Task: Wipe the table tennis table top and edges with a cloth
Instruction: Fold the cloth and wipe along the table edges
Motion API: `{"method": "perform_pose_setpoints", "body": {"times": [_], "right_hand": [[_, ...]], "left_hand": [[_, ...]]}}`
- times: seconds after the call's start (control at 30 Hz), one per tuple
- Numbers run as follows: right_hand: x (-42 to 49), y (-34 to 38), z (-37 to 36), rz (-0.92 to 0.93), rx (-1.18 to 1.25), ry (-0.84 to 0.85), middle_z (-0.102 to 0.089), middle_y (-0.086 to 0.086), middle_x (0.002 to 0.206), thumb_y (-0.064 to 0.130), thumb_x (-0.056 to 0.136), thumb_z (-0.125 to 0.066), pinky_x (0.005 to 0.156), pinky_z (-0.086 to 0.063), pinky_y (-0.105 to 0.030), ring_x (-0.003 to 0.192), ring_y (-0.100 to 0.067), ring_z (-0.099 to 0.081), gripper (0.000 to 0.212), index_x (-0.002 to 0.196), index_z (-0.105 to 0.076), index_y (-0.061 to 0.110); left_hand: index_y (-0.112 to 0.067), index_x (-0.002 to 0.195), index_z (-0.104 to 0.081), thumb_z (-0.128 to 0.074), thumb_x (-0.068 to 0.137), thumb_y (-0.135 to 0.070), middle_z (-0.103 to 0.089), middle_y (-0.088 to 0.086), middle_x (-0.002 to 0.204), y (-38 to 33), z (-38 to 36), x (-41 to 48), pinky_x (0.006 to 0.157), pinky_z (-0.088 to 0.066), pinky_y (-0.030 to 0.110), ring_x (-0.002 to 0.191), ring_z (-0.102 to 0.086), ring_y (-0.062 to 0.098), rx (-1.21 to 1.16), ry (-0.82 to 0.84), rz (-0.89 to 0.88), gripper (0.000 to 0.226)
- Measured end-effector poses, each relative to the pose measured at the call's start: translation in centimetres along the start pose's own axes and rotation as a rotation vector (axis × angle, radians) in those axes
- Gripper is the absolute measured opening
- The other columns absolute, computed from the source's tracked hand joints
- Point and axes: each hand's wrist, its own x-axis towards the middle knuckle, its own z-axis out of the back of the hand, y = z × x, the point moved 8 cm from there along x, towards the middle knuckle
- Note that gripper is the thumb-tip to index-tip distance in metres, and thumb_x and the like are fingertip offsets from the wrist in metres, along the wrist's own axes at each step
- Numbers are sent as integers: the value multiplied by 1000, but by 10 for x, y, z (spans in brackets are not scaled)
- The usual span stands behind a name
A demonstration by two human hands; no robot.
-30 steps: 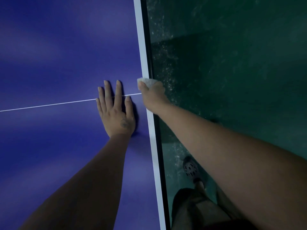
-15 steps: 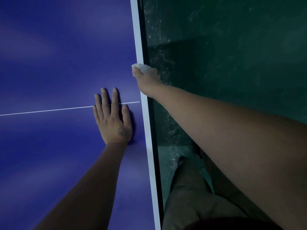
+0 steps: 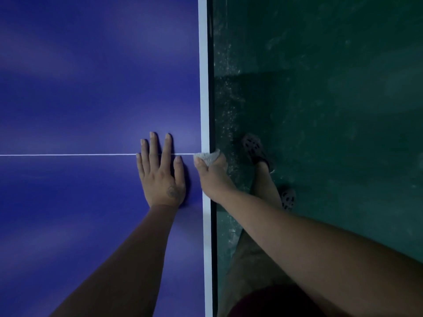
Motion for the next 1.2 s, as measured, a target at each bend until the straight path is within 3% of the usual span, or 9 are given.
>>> {"method": "perform_pose_setpoints", "body": {"times": [0.13,0.33,0.47,0.6,0.77,0.87,1.03,1.2], "right_hand": [[8,9,3,-31,-16,22,-29,-15,164,51,108,-54,118,-38,-40,144,-33,-45,77,161,-20,9],[26,32,10,-41,-42,27,-31,-12,160,56,108,-49,101,-41,-37,132,-33,-52,71,156,-25,9],[46,62,21,-29,-26,31,-31,-12,158,53,109,-50,93,-36,-31,115,-23,-45,70,155,-25,7],[76,104,33,-13,11,28,-36,-12,158,52,109,-52,98,-41,-33,118,-24,-49,68,154,-28,8],[101,127,38,-27,-28,46,-47,-13,152,59,106,-54,108,-52,-45,125,-32,-61,73,156,-33,11],[87,121,38,30,-72,27,-43,-15,153,54,109,-50,101,-45,-35,121,-26,-56,66,154,-34,9],[64,110,39,15,-82,34,-25,-17,167,50,111,-47,108,-37,-33,144,-34,-45,75,165,-15,9],[90,137,43,-27,-45,21,-33,-15,159,56,110,-44,90,-38,-33,127,-35,-56,70,158,-23,9]], "left_hand": [[-26,171,-30,-34,113,-41,-18,4,181,0,1,1,133,-17,58,168,-9,28,-6,-2,1,60],[-24,170,-33,-35,113,-40,-20,5,180,-3,3,1,134,-16,57,168,-10,29,-9,-2,11,59],[-21,169,-36,-37,113,-38,-23,7,179,-6,6,2,133,-18,58,168,-13,31,-8,-9,12,58],[-18,168,-37,-37,113,-37,-24,9,178,-7,6,2,133,-18,58,167,-14,32,0,-3,22,59],[-13,164,-45,-45,110,-32,-31,12,176,-13,8,12,132,-21,60,166,-19,34,-53,-34,75,57],[-11,164,-43,-45,112,-31,-31,10,176,-22,6,47,134,-18,57,166,-20,31,-115,-32,135,57],[-9,162,-48,-43,114,-30,-35,12,174,-45,3,157,134,-18,53,164,-25,32,-166,-65,51,52],[-14,165,-43,-39,114,-38,-30,9,176,-58,-1,265,136,-13,48,166,-20,31,-137,-31,17,57]]}}
